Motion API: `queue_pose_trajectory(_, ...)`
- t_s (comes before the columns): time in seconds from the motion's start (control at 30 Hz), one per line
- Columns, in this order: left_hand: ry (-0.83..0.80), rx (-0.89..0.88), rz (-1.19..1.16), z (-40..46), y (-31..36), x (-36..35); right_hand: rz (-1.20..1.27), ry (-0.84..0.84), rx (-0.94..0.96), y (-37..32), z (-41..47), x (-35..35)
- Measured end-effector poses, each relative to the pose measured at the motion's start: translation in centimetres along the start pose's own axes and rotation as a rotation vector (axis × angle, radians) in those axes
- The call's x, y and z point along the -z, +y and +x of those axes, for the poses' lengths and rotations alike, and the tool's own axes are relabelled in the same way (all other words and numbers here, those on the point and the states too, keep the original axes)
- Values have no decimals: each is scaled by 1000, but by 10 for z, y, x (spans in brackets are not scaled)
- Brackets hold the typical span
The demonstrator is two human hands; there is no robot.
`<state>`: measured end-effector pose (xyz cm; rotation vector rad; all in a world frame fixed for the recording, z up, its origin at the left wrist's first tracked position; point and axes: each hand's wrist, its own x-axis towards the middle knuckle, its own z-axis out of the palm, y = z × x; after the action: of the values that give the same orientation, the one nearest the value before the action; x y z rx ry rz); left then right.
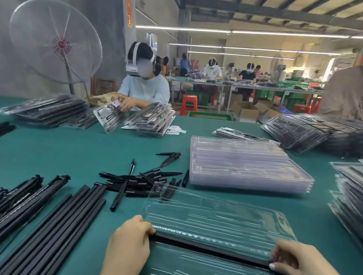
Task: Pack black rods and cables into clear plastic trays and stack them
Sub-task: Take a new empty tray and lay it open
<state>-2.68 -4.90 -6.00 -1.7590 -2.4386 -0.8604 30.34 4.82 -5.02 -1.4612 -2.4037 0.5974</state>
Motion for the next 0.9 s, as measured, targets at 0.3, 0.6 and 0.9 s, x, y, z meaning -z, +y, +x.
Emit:
queue_pose_trajectory(0.3,-2,191,-441,9,-27,13,11,29,3,5,-5,6)
queue_pose_trajectory(0.6,43,159,-397,10,-36,10,5,47,53,0,-3,2)
queue_pose_trajectory(0.9,-53,41,-235,9,-36,0,-68,58,6,7,-8,8)
